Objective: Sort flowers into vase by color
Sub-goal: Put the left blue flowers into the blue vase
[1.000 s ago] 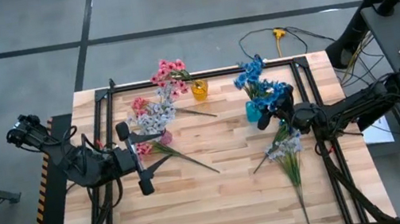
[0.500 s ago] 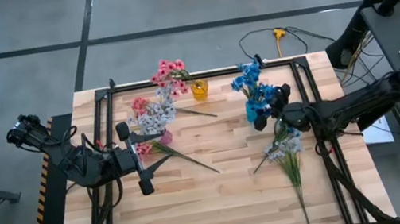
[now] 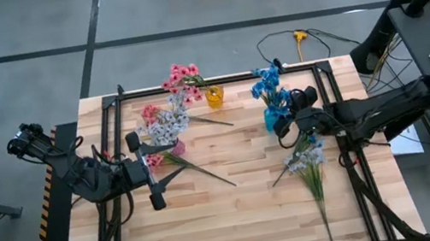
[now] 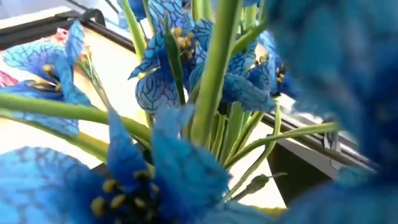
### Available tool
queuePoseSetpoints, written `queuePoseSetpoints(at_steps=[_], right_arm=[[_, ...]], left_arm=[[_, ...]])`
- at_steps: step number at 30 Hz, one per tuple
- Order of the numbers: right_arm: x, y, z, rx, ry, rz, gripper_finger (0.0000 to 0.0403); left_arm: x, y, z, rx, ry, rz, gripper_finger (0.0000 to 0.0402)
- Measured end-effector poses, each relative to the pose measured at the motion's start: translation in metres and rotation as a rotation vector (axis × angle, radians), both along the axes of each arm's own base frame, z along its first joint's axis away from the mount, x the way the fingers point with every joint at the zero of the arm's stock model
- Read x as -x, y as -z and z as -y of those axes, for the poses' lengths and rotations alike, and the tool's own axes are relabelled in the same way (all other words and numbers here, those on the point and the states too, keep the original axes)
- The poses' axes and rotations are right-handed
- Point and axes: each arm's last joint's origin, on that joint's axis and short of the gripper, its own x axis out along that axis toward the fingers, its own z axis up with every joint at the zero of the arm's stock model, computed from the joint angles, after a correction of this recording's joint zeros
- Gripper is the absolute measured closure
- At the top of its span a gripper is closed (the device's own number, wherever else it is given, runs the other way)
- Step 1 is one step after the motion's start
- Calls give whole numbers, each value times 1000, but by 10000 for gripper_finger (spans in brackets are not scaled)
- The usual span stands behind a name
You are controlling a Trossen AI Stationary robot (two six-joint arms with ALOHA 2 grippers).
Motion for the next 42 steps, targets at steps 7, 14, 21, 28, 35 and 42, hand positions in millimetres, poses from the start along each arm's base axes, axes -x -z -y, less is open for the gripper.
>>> queuePoseSetpoints(at_steps=[7,14,21,28,35,42], right_arm=[[0,-12,-1,-49,-25,-9,109],[6,-27,-2,-145,-15,-46,103],[10,-44,-4,-230,-30,-63,105],[18,-68,-4,-285,-14,-78,102],[25,-90,-7,-400,-47,-67,105],[32,-106,-8,-479,-61,-81,111]], left_arm=[[0,3,0,20,-3,-14,147],[1,10,-1,51,-12,-53,147],[-2,22,1,96,-28,-110,147],[-1,27,1,137,-37,-131,147],[-1,28,1,163,-44,-134,147],[-4,34,4,181,-18,-175,147]])
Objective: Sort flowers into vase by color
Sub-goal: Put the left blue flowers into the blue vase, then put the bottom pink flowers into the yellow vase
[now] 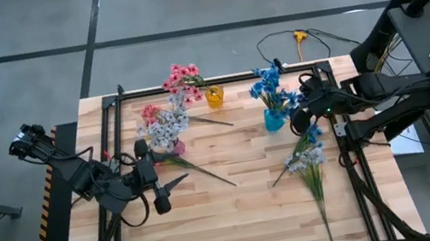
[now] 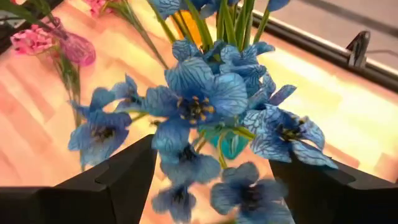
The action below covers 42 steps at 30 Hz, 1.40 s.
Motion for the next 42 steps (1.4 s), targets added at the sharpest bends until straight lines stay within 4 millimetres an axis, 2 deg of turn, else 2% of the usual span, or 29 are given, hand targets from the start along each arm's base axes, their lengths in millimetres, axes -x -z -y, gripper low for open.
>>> queuePoseSetpoints(at_steps=[10,19,23,28,32,37,42], right_arm=[[17,-22,-2,-101,19,-81,115],[32,-50,-4,-218,27,-74,117],[34,-59,-7,-333,25,-115,123],[26,-60,-15,-537,-36,-146,133],[13,-53,-28,-619,-121,-227,143],[-17,-41,-63,-601,-283,-290,150],[-53,-30,-112,-556,-477,-198,152]], left_arm=[[0,20,3,82,40,-154,147],[-12,62,21,39,165,-491,147],[-11,83,28,130,187,-691,147],[-2,95,32,339,126,-895,149],[11,93,38,367,134,-945,160],[30,75,45,280,200,-766,177],[50,54,47,188,251,-547,184]])
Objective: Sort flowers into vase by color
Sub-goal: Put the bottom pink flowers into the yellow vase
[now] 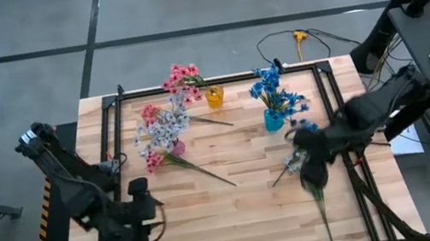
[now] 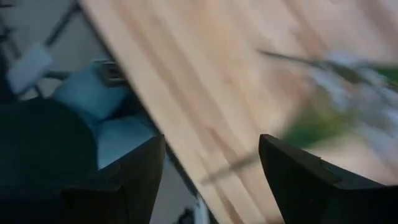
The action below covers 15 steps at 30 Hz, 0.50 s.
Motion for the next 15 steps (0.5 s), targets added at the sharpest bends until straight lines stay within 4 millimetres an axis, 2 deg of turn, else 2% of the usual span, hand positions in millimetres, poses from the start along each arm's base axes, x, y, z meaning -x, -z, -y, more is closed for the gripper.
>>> queuePoseSetpoints(at_steps=[4,7,11,15], right_arm=[[-29,7,-32,92,-89,222,152],[-52,16,-46,251,-137,362,152],[-81,35,-56,489,-159,454,152],[-114,59,-58,637,-176,484,152]], left_arm=[[10,-10,3,-97,87,131,184],[14,-16,9,-185,181,237,184],[16,-17,19,-292,263,355,184],[15,-1,22,-372,313,396,184]])
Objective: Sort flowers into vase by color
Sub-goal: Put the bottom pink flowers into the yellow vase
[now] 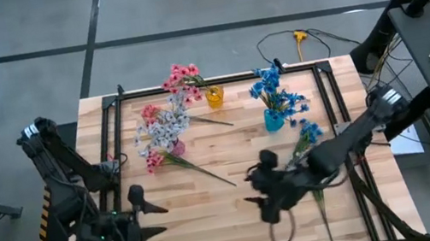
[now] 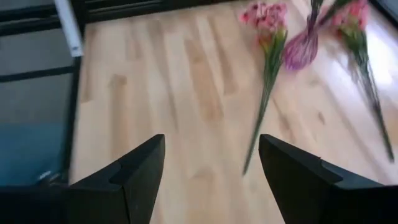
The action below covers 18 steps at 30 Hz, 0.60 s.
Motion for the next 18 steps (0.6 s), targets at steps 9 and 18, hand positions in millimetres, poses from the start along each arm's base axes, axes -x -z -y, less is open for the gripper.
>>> queuePoseSetpoints(at_steps=[9,18], right_arm=[[-71,61,30,121,36,-16,152],[-112,117,72,164,121,-60,152]], left_arm=[[6,45,-17,107,-42,170,184],[9,68,-31,231,35,448,184]])
